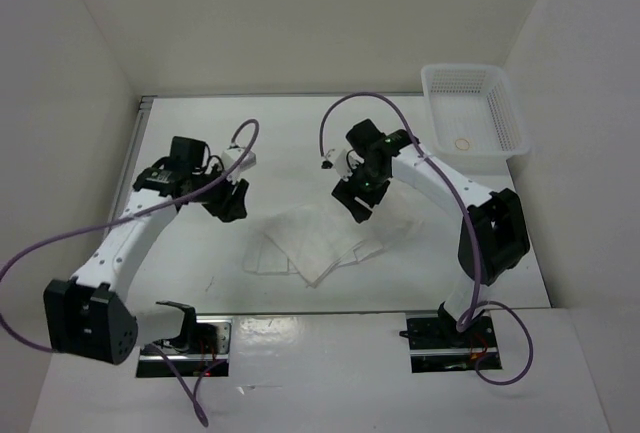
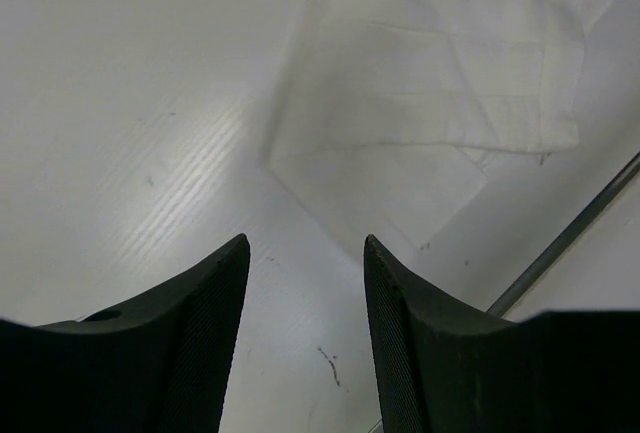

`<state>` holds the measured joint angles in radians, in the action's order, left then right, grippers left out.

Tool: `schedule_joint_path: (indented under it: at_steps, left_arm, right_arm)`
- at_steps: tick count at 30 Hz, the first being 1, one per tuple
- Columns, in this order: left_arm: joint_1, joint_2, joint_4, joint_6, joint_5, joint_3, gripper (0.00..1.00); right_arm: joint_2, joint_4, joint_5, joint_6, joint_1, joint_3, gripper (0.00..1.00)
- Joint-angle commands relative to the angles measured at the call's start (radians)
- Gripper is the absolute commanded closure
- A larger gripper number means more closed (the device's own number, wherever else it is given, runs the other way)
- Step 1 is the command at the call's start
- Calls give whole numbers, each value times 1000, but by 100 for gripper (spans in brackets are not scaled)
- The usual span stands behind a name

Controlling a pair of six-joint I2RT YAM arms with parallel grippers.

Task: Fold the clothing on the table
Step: Fold the skirt

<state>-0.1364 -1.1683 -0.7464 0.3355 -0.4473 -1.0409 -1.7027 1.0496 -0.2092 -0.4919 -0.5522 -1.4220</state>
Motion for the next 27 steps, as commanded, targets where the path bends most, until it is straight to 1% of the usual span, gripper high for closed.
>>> schedule_joint_path:
  at_steps: [1, 3, 4, 7, 10, 12, 20, 23, 24, 27]
  left_arm:
    - [-77, -125, 7, 3, -14, -2, 44]
    - [-106, -172, 18, 4, 13, -11, 44]
    - [-135, -183, 36, 4, 24, -24, 44]
    - [-176, -208, 68, 4, 85, -33, 45]
    - [-248, -237, 90, 13, 136, -44, 46]
    - [-276, -237, 120, 13, 182, -15, 47]
    - [-394, -237, 173, 13, 260, 54, 47]
    - [-440, -237, 193, 40, 314, 80, 47]
    - [-450, -237, 203, 52, 341, 81, 47]
    - [-459, -228, 228, 71, 360, 102, 49]
  right_arm:
    - [44, -163, 31, 87, -11, 24, 26]
    - [54, -172, 41, 98, -11, 43, 26]
    - [63, -181, 57, 98, -11, 52, 26]
    - [72, -206, 131, 122, -11, 52, 26]
    - [83, -215, 142, 148, 53, 52, 26]
    - [83, -224, 133, 176, 90, 52, 26]
    - [61, -191, 154, 240, 286, 52, 26]
    - [29, -137, 131, 240, 327, 41, 26]
    - [29, -128, 131, 240, 327, 32, 26]
    - [2, -95, 131, 240, 327, 22, 26]
